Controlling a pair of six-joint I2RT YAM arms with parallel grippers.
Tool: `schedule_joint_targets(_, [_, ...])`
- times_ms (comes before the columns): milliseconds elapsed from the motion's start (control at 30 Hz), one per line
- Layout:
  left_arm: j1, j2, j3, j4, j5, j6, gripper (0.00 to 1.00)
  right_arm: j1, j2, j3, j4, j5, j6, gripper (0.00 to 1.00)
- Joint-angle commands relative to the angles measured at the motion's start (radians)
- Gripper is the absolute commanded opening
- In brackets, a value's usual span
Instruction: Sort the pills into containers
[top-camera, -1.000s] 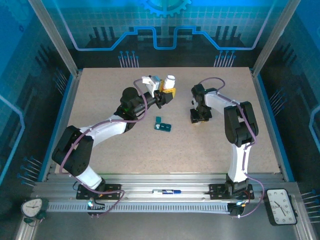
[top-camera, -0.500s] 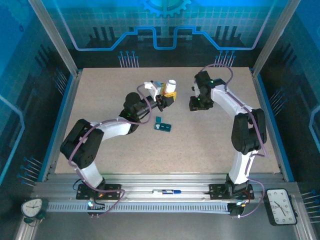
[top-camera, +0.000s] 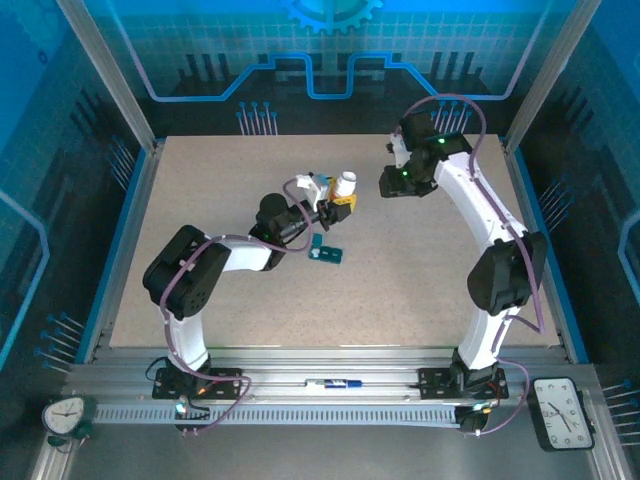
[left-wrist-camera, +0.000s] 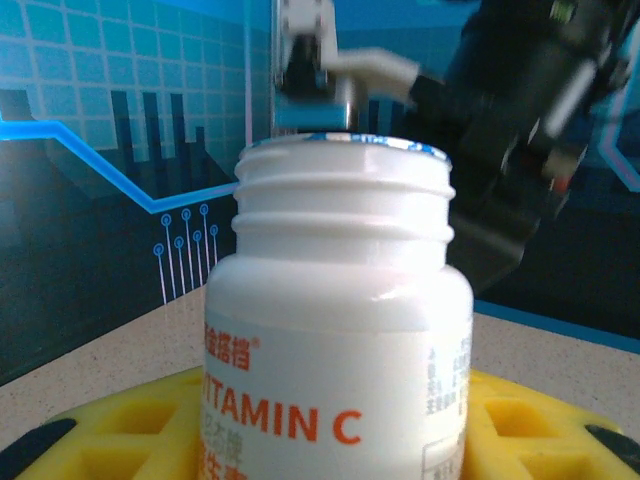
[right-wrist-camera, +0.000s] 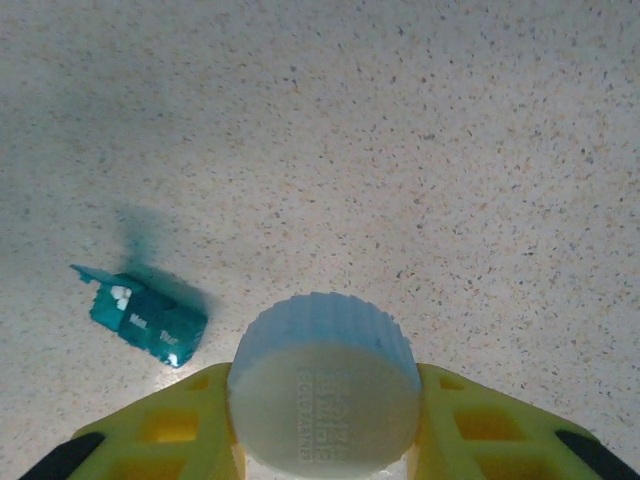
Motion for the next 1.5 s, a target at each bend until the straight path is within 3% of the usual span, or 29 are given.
schedule_joint_targets(0, [0.023,-0.009,0.020,0.059,0.041,0.006,0.00,0.007,-0.026,0.076,-0.113,-0.040,-0.027,0.36])
schedule_joint_targets(233, [0.048,-0.034,0.030,0.027,0.064,0.010,0.00,0.008,-0.011,0.165,-0.166,-0.065,-0.029,0.37])
schedule_joint_targets(567, [0.034,0.040,-0.021,0.157,0.072,-0.025,0.00,0.023,0.006,0.234,-0.234,-0.150,-0.058,0.37])
schedule_joint_targets(1033, [-0.006,0.057,-0.099,0.138,0.074,0.079,0.00,0.095,0.127,0.404,-0.346,-0.214,-0.115,0.38])
schedule_joint_targets(1467, [-0.010,0.065,-0.116,0.139,0.088,0.091,0.00,0.149,0.182,0.433,-0.396,-0.241,-0.147,0.40])
